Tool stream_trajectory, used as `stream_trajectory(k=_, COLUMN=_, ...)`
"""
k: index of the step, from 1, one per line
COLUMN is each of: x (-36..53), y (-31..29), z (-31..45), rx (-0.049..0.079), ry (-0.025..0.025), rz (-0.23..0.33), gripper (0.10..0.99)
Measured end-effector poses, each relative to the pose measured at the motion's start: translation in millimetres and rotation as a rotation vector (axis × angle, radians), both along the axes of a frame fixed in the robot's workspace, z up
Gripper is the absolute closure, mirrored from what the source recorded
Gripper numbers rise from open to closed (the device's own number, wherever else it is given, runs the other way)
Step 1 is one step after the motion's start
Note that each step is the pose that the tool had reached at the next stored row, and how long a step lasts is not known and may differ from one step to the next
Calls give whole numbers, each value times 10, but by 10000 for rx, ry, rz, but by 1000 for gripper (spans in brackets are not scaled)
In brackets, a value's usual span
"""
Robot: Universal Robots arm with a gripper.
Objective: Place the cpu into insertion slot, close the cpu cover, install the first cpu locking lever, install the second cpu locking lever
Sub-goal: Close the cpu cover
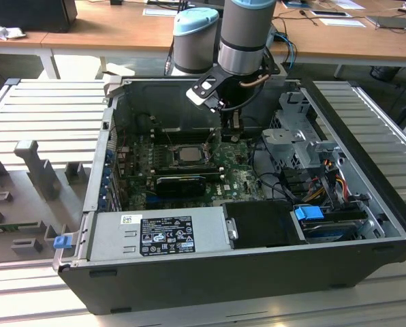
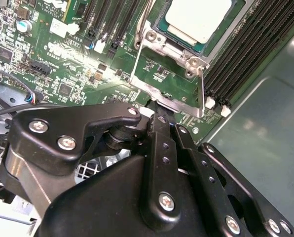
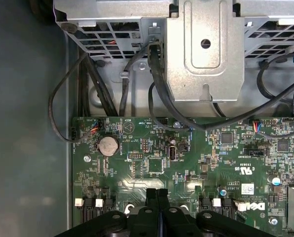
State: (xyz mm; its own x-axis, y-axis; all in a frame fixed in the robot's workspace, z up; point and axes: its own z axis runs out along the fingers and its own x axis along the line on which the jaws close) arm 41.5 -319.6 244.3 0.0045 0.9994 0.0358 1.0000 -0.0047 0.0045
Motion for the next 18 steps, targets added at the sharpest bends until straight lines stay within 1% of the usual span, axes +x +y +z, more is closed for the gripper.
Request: stream_trajectory(k=18, x=-42, y=0, z=-4, rx=-1, ry=0, rz=2, gripper=980)
